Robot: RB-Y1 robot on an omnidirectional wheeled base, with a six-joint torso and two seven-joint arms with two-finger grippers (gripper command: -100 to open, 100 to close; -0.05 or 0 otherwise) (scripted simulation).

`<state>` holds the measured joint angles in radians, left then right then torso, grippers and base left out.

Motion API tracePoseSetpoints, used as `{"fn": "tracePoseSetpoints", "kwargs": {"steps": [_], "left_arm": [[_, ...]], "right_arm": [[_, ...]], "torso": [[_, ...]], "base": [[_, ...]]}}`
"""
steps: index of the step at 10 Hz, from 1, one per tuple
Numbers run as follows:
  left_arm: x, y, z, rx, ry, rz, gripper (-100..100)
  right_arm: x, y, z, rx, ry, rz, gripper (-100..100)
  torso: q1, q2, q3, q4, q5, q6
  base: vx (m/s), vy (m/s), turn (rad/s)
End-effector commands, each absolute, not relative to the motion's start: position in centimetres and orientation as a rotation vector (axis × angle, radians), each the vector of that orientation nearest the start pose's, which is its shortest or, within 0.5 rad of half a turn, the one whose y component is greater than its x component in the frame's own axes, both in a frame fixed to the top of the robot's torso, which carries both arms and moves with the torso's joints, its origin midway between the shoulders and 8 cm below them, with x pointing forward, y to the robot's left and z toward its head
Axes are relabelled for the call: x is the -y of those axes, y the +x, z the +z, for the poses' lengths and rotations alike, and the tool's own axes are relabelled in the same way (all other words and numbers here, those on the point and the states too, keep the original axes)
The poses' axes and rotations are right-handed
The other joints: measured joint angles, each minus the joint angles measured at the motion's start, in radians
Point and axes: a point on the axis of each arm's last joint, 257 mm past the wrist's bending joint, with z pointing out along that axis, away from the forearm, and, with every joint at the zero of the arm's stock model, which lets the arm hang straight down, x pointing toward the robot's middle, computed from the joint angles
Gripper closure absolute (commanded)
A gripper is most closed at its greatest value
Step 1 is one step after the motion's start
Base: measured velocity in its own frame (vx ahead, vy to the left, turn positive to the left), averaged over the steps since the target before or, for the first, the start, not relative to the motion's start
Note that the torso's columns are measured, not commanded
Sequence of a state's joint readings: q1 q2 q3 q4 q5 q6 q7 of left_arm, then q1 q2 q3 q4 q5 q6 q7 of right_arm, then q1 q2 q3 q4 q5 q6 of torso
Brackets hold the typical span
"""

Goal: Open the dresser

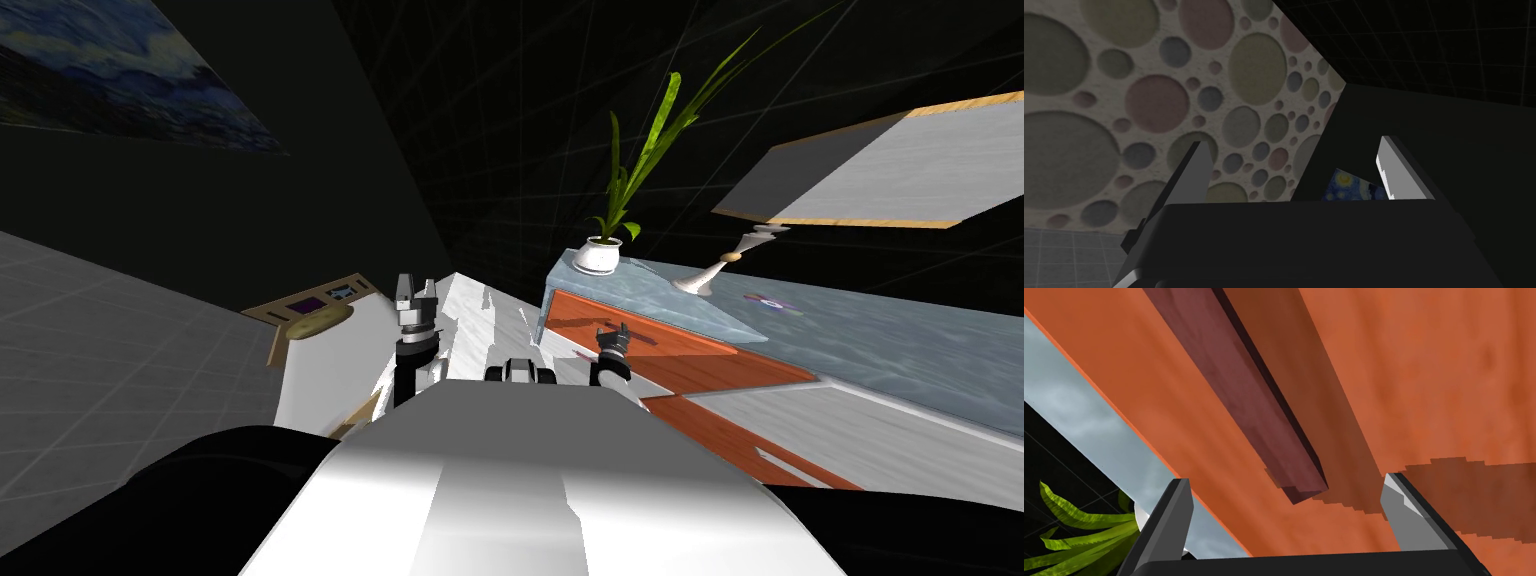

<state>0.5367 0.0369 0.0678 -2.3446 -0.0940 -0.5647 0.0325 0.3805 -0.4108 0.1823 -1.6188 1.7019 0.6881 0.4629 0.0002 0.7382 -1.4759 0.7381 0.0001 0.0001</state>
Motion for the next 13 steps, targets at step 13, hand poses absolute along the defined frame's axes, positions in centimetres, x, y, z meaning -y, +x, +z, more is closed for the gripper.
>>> {"fn": "tracePoseSetpoints", "kwargs": {"steps": [13], "left_arm": [[-28.0, 31.6, 5.3, -0.629, -0.493, -1.219, 0]], "right_arm": [[47.8, 36.7, -28.9, -1.603, -0.567, -1.126, -100]], "torso": [[-0.001, 0.0, 0.0, 0.0, 0.0, 0.0]], "base": [[0.07, 0.05, -0.102]]}}
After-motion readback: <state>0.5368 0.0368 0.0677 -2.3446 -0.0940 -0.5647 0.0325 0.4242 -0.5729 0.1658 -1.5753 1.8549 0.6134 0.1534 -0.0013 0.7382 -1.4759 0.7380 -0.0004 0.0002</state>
